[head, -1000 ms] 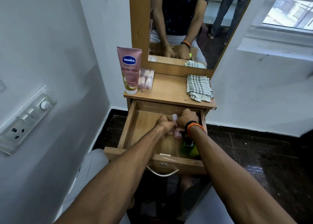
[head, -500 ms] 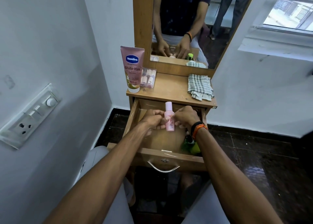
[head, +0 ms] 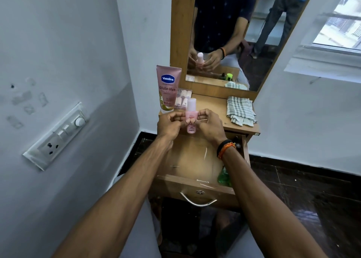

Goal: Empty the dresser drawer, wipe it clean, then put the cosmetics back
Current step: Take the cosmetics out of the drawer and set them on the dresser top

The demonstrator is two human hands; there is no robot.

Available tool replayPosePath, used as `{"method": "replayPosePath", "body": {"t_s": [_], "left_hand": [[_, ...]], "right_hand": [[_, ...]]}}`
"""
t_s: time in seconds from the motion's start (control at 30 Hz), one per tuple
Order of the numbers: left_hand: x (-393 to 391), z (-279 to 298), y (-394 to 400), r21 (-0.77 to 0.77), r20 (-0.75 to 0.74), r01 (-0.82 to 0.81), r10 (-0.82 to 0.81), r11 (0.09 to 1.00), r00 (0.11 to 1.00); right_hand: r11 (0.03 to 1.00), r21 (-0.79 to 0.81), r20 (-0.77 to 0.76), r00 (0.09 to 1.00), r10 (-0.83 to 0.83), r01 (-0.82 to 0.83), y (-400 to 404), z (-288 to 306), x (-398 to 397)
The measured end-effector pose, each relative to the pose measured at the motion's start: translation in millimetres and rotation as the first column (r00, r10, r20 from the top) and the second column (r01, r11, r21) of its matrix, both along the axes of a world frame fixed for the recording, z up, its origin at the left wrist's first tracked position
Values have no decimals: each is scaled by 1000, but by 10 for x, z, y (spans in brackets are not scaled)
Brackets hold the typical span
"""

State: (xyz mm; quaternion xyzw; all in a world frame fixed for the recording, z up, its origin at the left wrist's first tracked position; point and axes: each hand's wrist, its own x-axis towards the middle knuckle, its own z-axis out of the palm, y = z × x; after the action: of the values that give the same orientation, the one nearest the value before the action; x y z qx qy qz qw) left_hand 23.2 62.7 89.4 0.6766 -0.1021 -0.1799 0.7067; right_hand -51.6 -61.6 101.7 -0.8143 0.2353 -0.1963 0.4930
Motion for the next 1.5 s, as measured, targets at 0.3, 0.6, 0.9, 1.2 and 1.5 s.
{"method": "replayPosePath", "body": {"t_s": [0.3,0.6,0.9,1.2,1.5], "left_hand": [[123,77,-120,81,252,-145,121,986,960],[87,-14,-131,164,306,-97,43,982,951],[115,-128,-195,205,273,-105,46,973,961],[99,-234,-181,199,293,-78,17,977,956],[55,-269,-159,183,328,-150,83,972,941]], "right_hand": [[994,-71,164,984,-66,78,44,-32,330],[996,-26,192,978,-84,90,12,-193,546],[998,2,167,984,-64,65,-27,-243,642],[998,7,159,986,-56,56,-48,-284,654],[997,-2,183,981,-71,73,-95,-227,564]]}}
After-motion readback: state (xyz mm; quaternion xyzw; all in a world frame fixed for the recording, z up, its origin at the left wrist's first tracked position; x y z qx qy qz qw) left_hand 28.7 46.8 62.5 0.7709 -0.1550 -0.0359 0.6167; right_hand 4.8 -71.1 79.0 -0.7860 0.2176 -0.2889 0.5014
